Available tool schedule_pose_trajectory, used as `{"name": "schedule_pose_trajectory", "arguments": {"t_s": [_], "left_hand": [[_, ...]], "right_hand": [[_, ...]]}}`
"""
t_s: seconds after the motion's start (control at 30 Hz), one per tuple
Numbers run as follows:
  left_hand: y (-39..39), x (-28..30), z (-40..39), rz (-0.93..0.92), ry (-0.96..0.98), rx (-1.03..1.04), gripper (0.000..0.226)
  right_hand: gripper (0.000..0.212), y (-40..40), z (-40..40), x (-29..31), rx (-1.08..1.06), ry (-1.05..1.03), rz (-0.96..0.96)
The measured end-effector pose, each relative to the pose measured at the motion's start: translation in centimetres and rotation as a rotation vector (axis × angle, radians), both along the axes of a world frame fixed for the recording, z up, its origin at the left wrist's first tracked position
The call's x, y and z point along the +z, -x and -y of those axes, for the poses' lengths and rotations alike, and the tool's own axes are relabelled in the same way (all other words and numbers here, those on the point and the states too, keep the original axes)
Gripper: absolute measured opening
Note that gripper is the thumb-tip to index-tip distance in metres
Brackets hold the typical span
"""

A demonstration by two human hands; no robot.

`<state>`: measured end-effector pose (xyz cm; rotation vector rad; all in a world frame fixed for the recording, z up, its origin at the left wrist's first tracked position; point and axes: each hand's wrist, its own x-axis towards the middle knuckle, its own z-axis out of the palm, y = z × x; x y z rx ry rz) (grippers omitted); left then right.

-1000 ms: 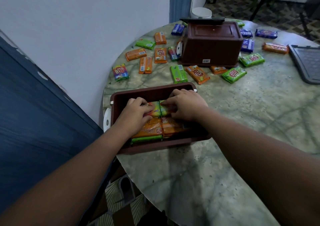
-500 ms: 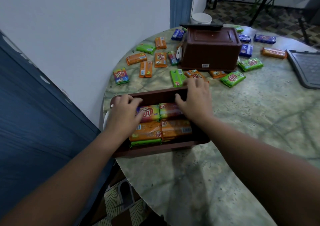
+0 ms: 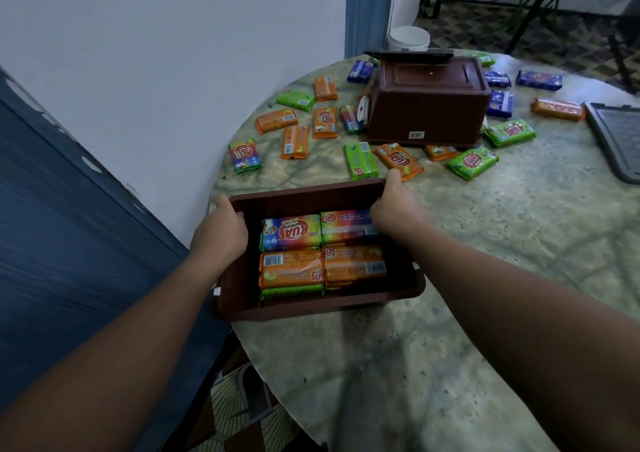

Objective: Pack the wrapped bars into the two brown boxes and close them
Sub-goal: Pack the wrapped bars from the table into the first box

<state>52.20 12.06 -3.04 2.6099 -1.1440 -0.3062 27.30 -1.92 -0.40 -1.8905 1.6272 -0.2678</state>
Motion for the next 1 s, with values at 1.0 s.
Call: {"name": "schedule_pose_trajectory", "arguments": {"t_s": [1.0], "left_hand": [[-6.0, 0.1, 6.8, -0.005, 0.047, -0.045, 0.027]], "right_hand": [[0.055, -5.7, 4.4, -0.1, -0.098, 0.03, -0.033]]}}
